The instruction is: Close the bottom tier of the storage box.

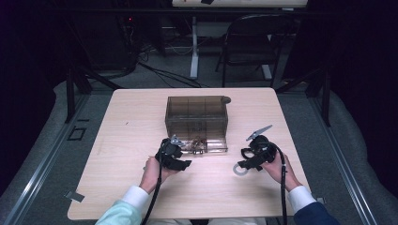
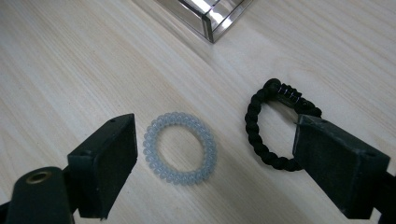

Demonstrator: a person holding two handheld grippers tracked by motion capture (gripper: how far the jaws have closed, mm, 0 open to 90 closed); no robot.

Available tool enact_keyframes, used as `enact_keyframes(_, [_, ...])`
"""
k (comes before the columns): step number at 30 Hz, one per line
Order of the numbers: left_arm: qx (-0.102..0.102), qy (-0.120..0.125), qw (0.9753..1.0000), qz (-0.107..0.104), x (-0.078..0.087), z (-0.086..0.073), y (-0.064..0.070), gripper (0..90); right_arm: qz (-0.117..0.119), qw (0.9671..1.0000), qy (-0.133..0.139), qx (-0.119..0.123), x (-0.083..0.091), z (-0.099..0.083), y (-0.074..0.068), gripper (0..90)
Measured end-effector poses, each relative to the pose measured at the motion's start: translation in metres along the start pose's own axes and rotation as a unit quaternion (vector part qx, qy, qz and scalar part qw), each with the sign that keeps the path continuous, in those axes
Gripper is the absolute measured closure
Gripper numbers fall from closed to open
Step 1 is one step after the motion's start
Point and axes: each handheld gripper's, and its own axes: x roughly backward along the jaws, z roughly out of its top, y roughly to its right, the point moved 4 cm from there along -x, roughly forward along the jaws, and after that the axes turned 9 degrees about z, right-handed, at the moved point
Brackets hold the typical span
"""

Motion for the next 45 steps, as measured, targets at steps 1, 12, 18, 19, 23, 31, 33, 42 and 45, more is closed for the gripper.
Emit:
enact_keyframes(1, [-0.001,0.001,1.0,0.003,-0.002,0.0,0.001,52.0,0.0,1.0,0.0,0.0,0.0,0.0,0.0,13.6])
enact_keyframes(12, [0.012,-0.002,0.9998,0.012,-0.024,-0.001,0.002,88.3,0.0,1.0,-0.001,0.0,-0.001,0.0,0.001,13.7])
enact_keyframes(18, [0.011,-0.002,0.9996,0.024,-0.032,0.0,0.003,90.0,-0.003,1.0,0.0,-0.001,-0.001,0.0,0.001,13.7])
enact_keyframes(19, [0.009,-0.002,0.9996,0.028,-0.033,0.001,0.003,90.0,-0.004,1.0,0.0,0.0,-0.001,0.0,0.001,13.7])
enact_keyframes(23, [0.013,0.002,0.9994,0.032,-0.035,0.002,0.003,90.0,-0.002,1.0,0.001,-0.002,0.0,0.0,0.0,13.7])
enact_keyframes(31, [0.01,0.006,0.9993,0.036,-0.039,0.004,0.003,90.0,-0.005,1.0,0.001,-0.003,0.0,-0.001,0.001,13.7])
enact_keyframes(33, [0.01,0.007,0.9992,0.037,-0.039,0.004,0.003,90.0,-0.003,1.0,0.002,-0.004,-0.001,0.0,0.001,13.7])
enact_keyframes(42, [0.014,0.013,0.9988,0.044,-0.042,0.007,0.001,90.0,-0.006,1.0,-0.001,-0.004,0.0,-0.001,0.002,13.7])
enact_keyframes(45, [0.019,0.013,0.9987,0.045,-0.043,0.007,0.0,90.0,-0.005,1.0,0.0,-0.003,0.0,-0.001,0.002,13.7])
